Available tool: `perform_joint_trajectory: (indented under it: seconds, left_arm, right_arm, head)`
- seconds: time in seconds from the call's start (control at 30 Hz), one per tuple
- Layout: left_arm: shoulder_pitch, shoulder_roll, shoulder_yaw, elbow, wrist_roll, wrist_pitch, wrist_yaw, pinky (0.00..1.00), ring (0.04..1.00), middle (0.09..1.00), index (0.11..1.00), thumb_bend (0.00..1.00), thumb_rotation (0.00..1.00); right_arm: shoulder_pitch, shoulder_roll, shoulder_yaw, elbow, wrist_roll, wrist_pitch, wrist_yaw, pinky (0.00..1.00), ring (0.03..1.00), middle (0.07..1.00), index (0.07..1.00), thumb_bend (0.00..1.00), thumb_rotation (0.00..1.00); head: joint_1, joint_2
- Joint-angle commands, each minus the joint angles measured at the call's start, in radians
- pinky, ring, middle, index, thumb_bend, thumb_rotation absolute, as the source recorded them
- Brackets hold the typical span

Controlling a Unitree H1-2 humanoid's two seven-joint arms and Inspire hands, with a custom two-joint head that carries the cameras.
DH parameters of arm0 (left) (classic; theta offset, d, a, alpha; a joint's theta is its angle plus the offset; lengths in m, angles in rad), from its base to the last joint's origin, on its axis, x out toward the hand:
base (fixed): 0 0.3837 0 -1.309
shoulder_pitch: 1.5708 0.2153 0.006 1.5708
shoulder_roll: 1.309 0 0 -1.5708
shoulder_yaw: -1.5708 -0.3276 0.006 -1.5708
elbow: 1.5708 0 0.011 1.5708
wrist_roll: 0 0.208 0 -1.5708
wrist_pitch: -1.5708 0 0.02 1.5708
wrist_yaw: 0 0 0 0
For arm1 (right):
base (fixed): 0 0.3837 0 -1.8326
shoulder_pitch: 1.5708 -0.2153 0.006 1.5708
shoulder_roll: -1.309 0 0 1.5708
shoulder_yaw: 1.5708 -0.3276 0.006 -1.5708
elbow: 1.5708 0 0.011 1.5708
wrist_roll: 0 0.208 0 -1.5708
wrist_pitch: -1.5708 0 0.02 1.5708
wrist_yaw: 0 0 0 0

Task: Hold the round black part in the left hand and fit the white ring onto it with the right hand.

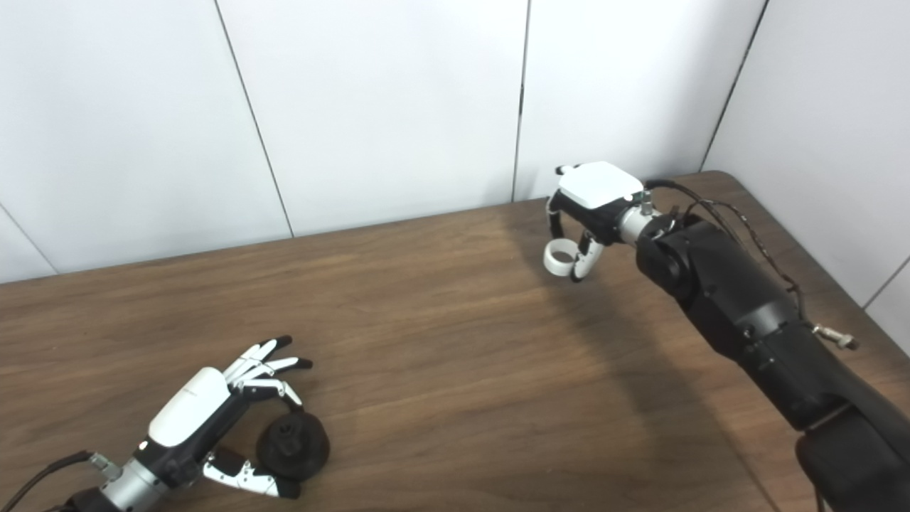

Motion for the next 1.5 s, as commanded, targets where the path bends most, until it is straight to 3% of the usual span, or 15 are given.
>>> perform_joint_trajectory:
  seconds: [0.0,0.43,0.7,1.03,1.47]
  left_arm:
    - [0.017,0.012,-0.014,0.032,0.033,0.009,-0.037,1.00,1.000,0.865,0.481,0.52,0.06]
    - [0.024,-0.013,0.005,0.037,0.063,0.009,-0.046,1.00,1.000,0.871,0.481,0.52,0.06]
    - [0.033,-0.041,0.035,0.025,0.092,0.009,-0.075,1.00,1.000,0.867,0.481,0.52,0.06]
    - [0.049,-0.096,0.086,0.007,0.126,0.015,-0.130,1.00,1.000,0.868,0.481,0.52,0.06]
    - [0.049,-0.148,0.122,-0.018,0.155,0.020,-0.169,1.00,1.000,0.866,0.480,0.52,0.06]
  right_arm:
    - [-0.057,-0.012,-0.022,-0.059,0.020,-0.025,0.007,1.00,1.000,0.852,0.479,0.53,0.14]
    - [-0.051,0.088,-0.027,-0.335,0.160,-0.078,0.153,1.00,1.000,0.879,0.479,0.53,0.14]
    - [-0.056,0.175,0.009,-0.468,0.203,-0.109,0.239,1.00,1.000,0.886,0.479,0.53,0.14]
    - [-0.059,0.246,0.020,-0.535,0.309,-0.128,0.326,1.00,1.000,0.880,0.478,0.53,0.14]
    - [-0.052,0.319,0.060,-0.568,0.307,-0.156,0.357,1.00,1.000,0.879,0.478,0.53,0.14]
  head:
    - [0.006,0.000]
    - [0.067,-0.001]
    - [0.142,-0.003]
    - [0.251,0.011]
    - [0.330,0.031]
